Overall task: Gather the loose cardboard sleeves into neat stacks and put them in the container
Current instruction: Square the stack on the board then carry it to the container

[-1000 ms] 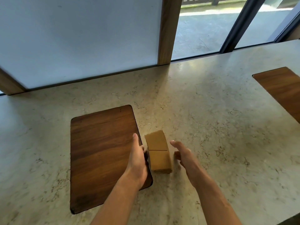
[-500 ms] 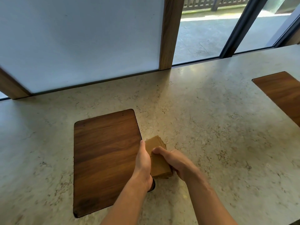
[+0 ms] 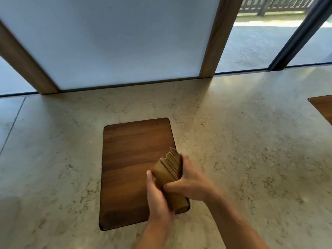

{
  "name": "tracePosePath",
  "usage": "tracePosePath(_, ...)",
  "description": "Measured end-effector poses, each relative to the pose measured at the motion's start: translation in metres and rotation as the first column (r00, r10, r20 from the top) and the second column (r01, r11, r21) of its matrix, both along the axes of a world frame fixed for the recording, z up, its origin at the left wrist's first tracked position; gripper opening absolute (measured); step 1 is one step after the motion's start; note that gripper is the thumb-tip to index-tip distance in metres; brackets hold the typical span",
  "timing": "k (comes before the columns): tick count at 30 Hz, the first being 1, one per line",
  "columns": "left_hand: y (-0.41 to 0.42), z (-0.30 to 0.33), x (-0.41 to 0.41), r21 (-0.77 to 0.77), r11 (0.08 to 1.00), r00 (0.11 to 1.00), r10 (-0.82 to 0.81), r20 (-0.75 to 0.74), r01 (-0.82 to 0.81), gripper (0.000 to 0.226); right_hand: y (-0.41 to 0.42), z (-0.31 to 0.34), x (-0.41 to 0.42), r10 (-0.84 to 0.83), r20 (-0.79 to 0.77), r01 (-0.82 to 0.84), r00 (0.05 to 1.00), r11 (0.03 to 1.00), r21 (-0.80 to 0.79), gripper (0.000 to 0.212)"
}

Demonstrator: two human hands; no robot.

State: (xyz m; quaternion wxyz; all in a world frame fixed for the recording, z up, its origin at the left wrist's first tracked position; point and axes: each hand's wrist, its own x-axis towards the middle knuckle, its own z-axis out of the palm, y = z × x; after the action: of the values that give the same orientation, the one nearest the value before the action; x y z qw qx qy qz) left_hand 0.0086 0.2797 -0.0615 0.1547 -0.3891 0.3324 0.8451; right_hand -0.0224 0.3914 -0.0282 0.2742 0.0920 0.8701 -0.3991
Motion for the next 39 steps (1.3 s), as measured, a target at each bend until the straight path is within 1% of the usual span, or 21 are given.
tracePosePath(2, -0.024, 0.001, 0.002, 0.012, 0.998, 0.994, 0.07, -0.084, -0.069, 0.067, -0.026, 0.007, -0.005, 0.122, -0.102, -0.113, 0.987, 0.989, 0.093, 0.137)
tracePosePath(3, -0.037, -0.001, 0.004, -0.012, 0.995, 0.99, 0.095, -0.104, -0.097, 0.066, -0.039, 0.009, -0.008, 0.188, -0.179, -0.163, 0.966, 0.976, 0.145, 0.138)
tracePosePath(5, -0.067, -0.01, 0.001, -0.133, 0.973, 0.972, 0.165, -0.17, -0.188, 0.06, -0.068, 0.006, -0.02, 0.36, -0.315, -0.271, 0.878, 0.917, 0.293, 0.136)
tracePosePath(6, -0.084, -0.017, -0.002, -0.246, 0.941, 0.957, 0.179, -0.23, -0.235, 0.057, -0.084, 0.0, -0.028, 0.449, -0.333, -0.326, 0.829, 0.872, 0.365, 0.136)
tracePosePath(8, -0.111, -0.029, -0.006, -0.428, 0.847, 0.912, 0.147, -0.383, -0.316, 0.059, -0.101, -0.012, -0.039, 0.602, -0.279, -0.438, 0.748, 0.764, 0.473, 0.136)
tracePosePath(10, -0.138, -0.049, -0.009, -0.574, 0.743, 0.871, 0.023, -0.492, -0.344, 0.079, -0.111, -0.031, -0.047, 0.679, -0.232, -0.503, 0.696, 0.693, 0.516, 0.136)
tracePosePath(12, -0.154, -0.066, -0.013, -0.726, 0.638, 0.826, -0.245, -0.507, -0.256, 0.086, -0.11, -0.046, -0.051, 0.701, -0.233, -0.515, 0.674, 0.672, 0.532, 0.139)
tracePosePath(14, -0.163, -0.074, -0.021, -0.855, 0.494, 0.735, -0.519, -0.437, -0.159, 0.082, -0.11, -0.054, -0.053, 0.708, -0.262, -0.507, 0.656, 0.671, 0.541, 0.139)
tracePosePath(16, -0.164, -0.074, -0.031, -0.902, 0.423, 0.629, -0.68, -0.377, -0.084, 0.082, -0.108, -0.057, -0.052, 0.703, -0.273, -0.512, 0.656, 0.681, 0.524, 0.138)
tracePosePath(18, -0.163, -0.073, -0.041, -0.912, 0.404, 0.561, -0.741, -0.37, -0.068, 0.082, -0.106, -0.058, -0.052, 0.679, -0.306, -0.51, 0.668, 0.717, 0.476, 0.138)
tracePosePath(20, -0.16, -0.074, -0.047, -0.919, 0.377, 0.548, -0.746, -0.378, -0.12, 0.073, -0.102, -0.058, -0.052, 0.644, -0.35, -0.498, 0.68, 0.756, 0.424, 0.138)
tracePosePath(24, -0.152, -0.08, -0.052, -0.917, 0.333, 0.633, -0.666, -0.395, -0.222, 0.042, -0.101, -0.063, -0.051, 0.606, -0.425, -0.471, 0.673, 0.793, 0.387, 0.141)
tracePosePath(26, -0.149, -0.082, -0.054, -0.92, 0.291, 0.652, -0.65, -0.391, -0.262, 0.034, -0.097, -0.067, -0.048, 0.582, -0.46, -0.452, 0.671, 0.813, 0.368, 0.141)
tracePosePath(27, -0.149, -0.082, -0.054, -0.919, 0.28, 0.652, -0.648, -0.393, -0.276, 0.032, -0.093, -0.068, -0.047, 0.559, -0.47, -0.443, 0.684, 0.829, 0.341, 0.142)
tracePosePath(29, -0.148, -0.082, -0.055, -0.914, 0.286, 0.637, -0.655, -0.406, -0.288, 0.03, -0.078, -0.073, -0.042, 0.45, -0.468, -0.401, 0.76, 0.892, 0.206, 0.143)
tracePosePath(31, -0.146, -0.08, -0.055, -0.908, 0.306, 0.631, -0.652, -0.42, -0.287, 0.027, -0.069, -0.078, -0.031, 0.254, -0.435, -0.301, 0.864, 0.953, -0.042, 0.14)
tracePosePath(32, -0.145, -0.079, -0.056, -0.903, 0.313, 0.629, -0.647, -0.43, -0.295, 0.026, -0.071, -0.081, -0.024, 0.136, -0.423, -0.24, 0.896, 0.95, -0.202, 0.134)
tracePosePath(33, -0.145, -0.078, -0.055, -0.897, 0.322, 0.628, -0.641, -0.442, -0.302, 0.025, -0.077, -0.087, -0.015, 0.007, -0.424, -0.177, 0.905, 0.915, -0.364, 0.124)
tracePosePath(35, -0.142, -0.077, -0.055, -0.891, 0.328, 0.634, -0.626, -0.454, -0.314, 0.026, -0.096, -0.096, 0.0, -0.291, -0.408, -0.024, 0.866, 0.789, -0.614, 0.096)
tracePosePath(37, -0.14, -0.078, -0.053, -0.884, 0.357, 0.654, -0.596, -0.465, -0.304, 0.031, -0.11, -0.102, 0.005, -0.508, -0.311, 0.123, 0.803, 0.653, -0.747, 0.077)
tracePosePath(39, -0.142, -0.076, -0.053, -0.845, 0.471, 0.69, -0.524, -0.5, -0.254, 0.047, -0.114, -0.103, -0.002, -0.575, -0.214, 0.191, 0.79, 0.562, -0.805, 0.076)
